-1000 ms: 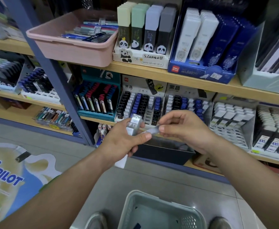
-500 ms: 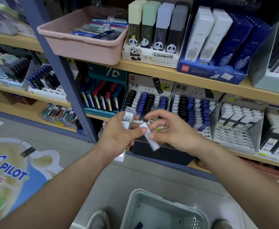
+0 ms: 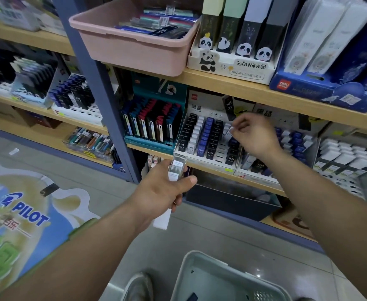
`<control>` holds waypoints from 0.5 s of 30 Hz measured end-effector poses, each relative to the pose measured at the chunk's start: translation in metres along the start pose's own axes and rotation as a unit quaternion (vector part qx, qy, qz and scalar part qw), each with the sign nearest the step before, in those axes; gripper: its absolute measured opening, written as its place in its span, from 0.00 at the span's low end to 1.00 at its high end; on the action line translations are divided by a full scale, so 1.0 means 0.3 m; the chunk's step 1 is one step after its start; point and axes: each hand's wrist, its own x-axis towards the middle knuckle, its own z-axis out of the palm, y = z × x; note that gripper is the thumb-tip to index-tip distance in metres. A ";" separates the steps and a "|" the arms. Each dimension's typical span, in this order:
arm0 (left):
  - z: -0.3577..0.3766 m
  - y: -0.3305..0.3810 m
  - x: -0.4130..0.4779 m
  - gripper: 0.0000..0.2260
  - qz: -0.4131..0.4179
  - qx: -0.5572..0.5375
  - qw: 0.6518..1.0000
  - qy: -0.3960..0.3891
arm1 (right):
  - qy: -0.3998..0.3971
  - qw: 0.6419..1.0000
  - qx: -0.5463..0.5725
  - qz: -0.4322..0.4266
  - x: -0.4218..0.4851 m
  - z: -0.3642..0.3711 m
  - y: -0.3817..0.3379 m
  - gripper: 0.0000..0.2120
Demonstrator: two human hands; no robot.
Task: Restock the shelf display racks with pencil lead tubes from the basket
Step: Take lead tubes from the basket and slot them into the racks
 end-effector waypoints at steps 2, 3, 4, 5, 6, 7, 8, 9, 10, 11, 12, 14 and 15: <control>-0.006 -0.004 -0.001 0.11 -0.011 -0.001 1.000 -0.017 | -0.014 0.999 -0.044 -0.003 0.027 0.019 0.016 0.04; -0.008 -0.005 -0.003 0.11 -0.013 0.002 1.000 -0.026 | -0.019 0.997 -0.068 -0.004 0.035 0.028 0.023 0.04; -0.008 -0.006 -0.006 0.11 -0.012 0.005 0.999 -0.033 | -0.022 0.996 -0.088 -0.004 0.039 0.035 0.026 0.05; -0.008 -0.006 -0.009 0.11 -0.011 0.005 0.999 -0.038 | -0.023 0.995 -0.101 -0.004 0.040 0.041 0.029 0.05; -0.007 -0.006 -0.010 0.11 -0.009 0.003 0.999 -0.040 | -0.021 0.994 -0.108 -0.005 0.039 0.044 0.031 0.05; -0.007 -0.005 -0.010 0.12 -0.008 0.003 0.999 -0.040 | -0.020 0.993 -0.112 -0.006 0.038 0.046 0.034 0.04; -0.007 -0.005 -0.010 0.13 -0.006 0.007 0.999 -0.038 | -0.019 0.993 -0.114 -0.008 0.036 0.046 0.036 0.04; -0.007 -0.004 -0.009 0.14 -0.004 0.014 0.999 -0.037 | -0.017 0.993 -0.114 -0.011 0.036 0.045 0.039 0.04; -0.006 -0.004 -0.010 0.15 -0.002 0.019 0.999 -0.034 | -0.017 0.993 -0.114 -0.013 0.035 0.042 0.041 0.04; -0.006 -0.003 -0.012 0.15 0.000 0.024 0.999 -0.031 | -0.016 0.993 -0.112 -0.015 0.034 0.040 0.042 0.04; -0.006 -0.002 -0.014 0.15 0.003 0.027 0.999 -0.025 | -0.014 0.993 -0.112 -0.017 0.034 0.038 0.046 0.04; -0.004 0.002 -0.020 0.14 0.010 0.030 0.999 -0.015 | -0.008 0.993 -0.117 -0.022 0.035 0.035 0.051 0.04; -0.004 0.003 -0.021 0.14 0.014 0.032 0.999 -0.010 | -0.007 0.992 -0.122 -0.023 0.036 0.035 0.052 0.03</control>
